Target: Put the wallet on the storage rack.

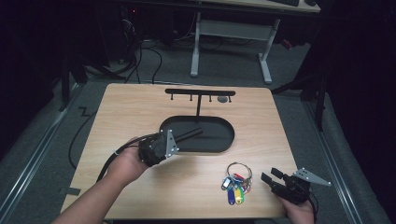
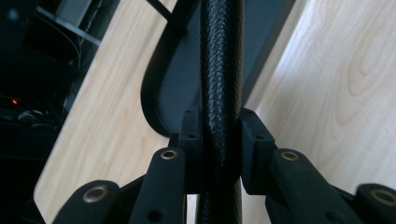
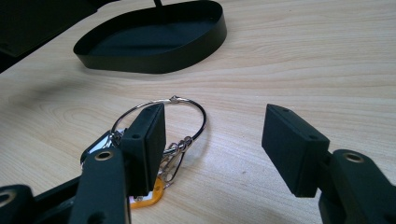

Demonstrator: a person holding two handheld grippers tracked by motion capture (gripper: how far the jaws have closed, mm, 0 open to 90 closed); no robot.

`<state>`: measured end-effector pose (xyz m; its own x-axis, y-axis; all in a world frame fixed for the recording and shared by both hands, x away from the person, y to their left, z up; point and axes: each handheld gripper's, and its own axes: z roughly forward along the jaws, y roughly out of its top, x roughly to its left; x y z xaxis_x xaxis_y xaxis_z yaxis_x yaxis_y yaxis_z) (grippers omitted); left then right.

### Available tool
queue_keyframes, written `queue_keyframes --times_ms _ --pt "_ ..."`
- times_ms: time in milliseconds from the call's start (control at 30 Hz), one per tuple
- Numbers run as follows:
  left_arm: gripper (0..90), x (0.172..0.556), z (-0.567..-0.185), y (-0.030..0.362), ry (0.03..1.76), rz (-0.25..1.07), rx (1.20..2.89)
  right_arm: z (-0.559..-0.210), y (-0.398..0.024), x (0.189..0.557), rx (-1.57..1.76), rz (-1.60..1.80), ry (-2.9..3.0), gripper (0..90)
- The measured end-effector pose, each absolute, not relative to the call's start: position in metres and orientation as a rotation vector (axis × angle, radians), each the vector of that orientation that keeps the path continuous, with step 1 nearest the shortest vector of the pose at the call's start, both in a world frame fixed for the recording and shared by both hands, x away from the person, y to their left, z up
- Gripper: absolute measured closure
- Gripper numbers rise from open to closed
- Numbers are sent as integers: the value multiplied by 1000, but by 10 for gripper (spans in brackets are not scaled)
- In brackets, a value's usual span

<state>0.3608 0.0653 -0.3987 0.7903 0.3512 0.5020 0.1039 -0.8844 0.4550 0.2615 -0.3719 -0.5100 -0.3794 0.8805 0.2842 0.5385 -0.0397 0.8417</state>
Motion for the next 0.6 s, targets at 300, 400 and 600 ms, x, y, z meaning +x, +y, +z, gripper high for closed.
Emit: queue_keyframes --times_ms 300,400,600 --pt "743 374 -402 40 169 893 2555 -510 -373 261 1498 1390 1899 404" --pt "743 379 -403 32 122 928 2563 -510 -373 261 1501 1389 1898 404" --pt "743 390 -402 19 75 962 2560 -510 -373 261 1503 1391 1895 405"
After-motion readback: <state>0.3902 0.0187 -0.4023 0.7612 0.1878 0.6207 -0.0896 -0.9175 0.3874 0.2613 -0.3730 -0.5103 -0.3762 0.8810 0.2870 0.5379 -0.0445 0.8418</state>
